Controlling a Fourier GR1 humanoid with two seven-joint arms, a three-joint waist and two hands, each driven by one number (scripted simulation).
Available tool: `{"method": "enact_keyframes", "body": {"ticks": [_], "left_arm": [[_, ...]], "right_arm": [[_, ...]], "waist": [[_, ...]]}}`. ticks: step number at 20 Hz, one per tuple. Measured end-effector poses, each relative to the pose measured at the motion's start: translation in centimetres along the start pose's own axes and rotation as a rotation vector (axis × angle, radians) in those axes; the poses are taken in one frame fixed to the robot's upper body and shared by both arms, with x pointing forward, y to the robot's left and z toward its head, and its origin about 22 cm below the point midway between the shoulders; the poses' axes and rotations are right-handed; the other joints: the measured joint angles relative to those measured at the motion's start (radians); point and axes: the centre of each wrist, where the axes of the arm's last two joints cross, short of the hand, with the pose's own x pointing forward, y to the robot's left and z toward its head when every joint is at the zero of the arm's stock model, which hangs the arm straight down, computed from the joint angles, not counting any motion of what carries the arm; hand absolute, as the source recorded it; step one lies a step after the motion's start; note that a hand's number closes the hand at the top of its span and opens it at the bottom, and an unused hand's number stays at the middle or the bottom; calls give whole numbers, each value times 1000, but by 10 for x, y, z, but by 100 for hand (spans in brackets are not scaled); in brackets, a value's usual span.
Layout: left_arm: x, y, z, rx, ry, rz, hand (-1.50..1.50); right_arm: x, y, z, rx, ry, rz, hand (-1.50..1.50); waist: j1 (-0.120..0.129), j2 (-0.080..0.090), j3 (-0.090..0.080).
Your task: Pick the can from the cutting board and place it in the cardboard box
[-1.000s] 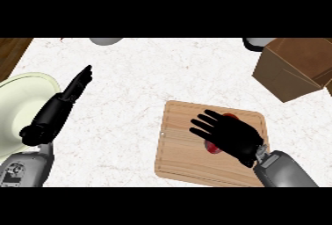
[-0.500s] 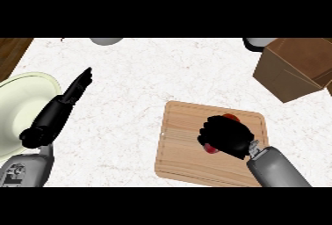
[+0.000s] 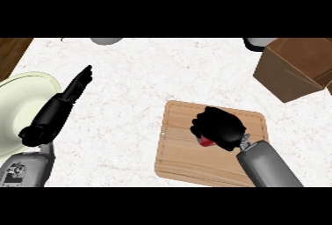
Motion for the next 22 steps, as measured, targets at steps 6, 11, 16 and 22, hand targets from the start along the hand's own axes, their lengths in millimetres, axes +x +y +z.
{"method": "enact_keyframes", "body": {"ticks": [6,11,16,22], "left_arm": [[3,-5,-5,-24,-22,8,0],[3,-1,-7,-25,-16,4,0],[-1,-4,-8,-8,-4,-3,0],[-4,1,-4,-5,2,0,0]], "right_arm": [[-29,-20,-30,-114,398,-235,150],[-50,-62,-57,-249,528,-215,150],[-58,-102,-64,-371,593,-175,150],[-78,-144,-45,-595,817,-259,150]], "waist": [[28,11,1],[25,8,1],[7,2,1],[1,-1,1]]}}
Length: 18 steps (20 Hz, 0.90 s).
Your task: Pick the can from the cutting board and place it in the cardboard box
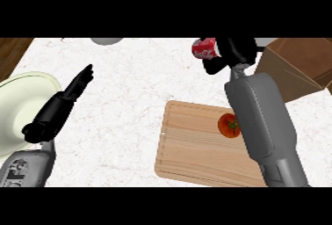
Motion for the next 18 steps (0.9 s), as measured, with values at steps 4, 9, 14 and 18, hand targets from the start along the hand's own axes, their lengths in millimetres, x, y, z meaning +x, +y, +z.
{"method": "enact_keyframes", "body": {"ticks": [4,9,14,18], "left_arm": [[0,-1,1,-5,2,-1,0],[3,0,0,-11,1,4,0],[6,-2,-2,-10,-6,4,0],[8,-7,-6,-12,-16,5,0]], "right_arm": [[-21,-33,-15,-106,155,-40,150],[-63,-55,-26,-187,296,-63,150],[-115,-75,-34,-199,379,-11,150],[-151,-74,-31,-87,430,52,150]], "waist": [[0,0,0],[4,3,0],[11,6,0],[15,9,0]]}}
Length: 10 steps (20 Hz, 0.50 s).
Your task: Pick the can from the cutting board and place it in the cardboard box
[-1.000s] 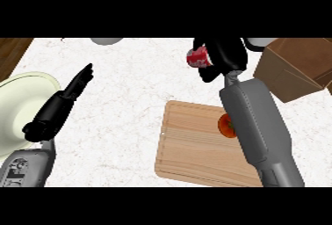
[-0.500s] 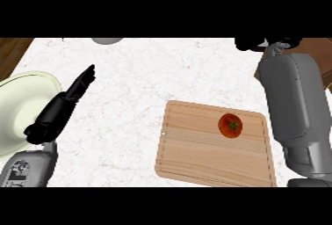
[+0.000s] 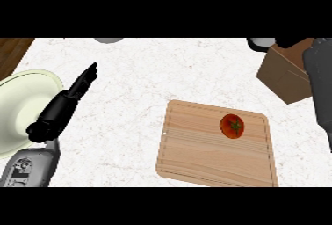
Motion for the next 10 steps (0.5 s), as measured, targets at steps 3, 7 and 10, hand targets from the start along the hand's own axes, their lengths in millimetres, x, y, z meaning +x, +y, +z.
{"method": "enact_keyframes", "body": {"ticks": [3,7,10], "left_arm": [[3,0,-1,-3,0,-1,0],[3,-2,-2,-6,-10,-4,0],[5,-5,-5,-14,-13,3,0]], "right_arm": [[-28,-1,-6,136,50,39,150],[-59,-8,-13,265,86,62,150],[-81,-15,-15,361,98,97,150]], "waist": [[3,2,0],[9,5,1],[14,7,1]]}}
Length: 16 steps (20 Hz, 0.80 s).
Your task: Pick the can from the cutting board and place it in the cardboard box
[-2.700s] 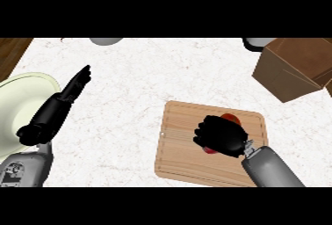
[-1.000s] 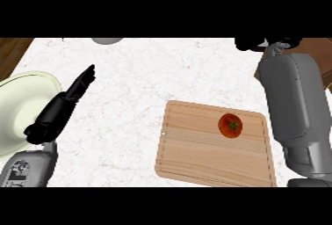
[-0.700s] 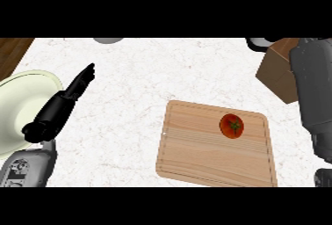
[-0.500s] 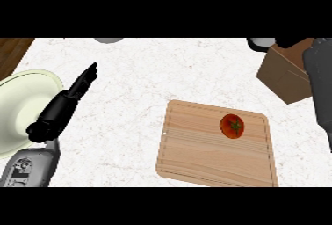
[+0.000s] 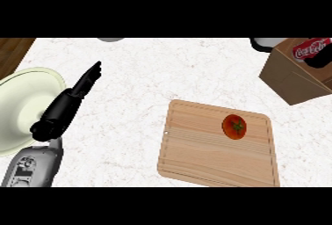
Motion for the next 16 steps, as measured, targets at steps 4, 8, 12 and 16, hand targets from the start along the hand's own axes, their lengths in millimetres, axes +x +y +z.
{"method": "enact_keyframes", "body": {"ticks": [4,8,12,16], "left_arm": [[-1,6,0,4,2,-1,0],[0,4,-1,-2,-2,-7,0],[-2,4,3,1,9,-5,0],[-2,7,3,15,11,0,0]], "right_arm": [[-25,8,-1,123,21,8,-150],[-36,9,0,192,-59,-32,-150],[-43,7,1,123,-182,-171,-150],[-47,-3,1,-24,-271,-517,-150]], "waist": [[3,1,0],[6,2,1],[1,-1,2],[-9,-4,4]]}}
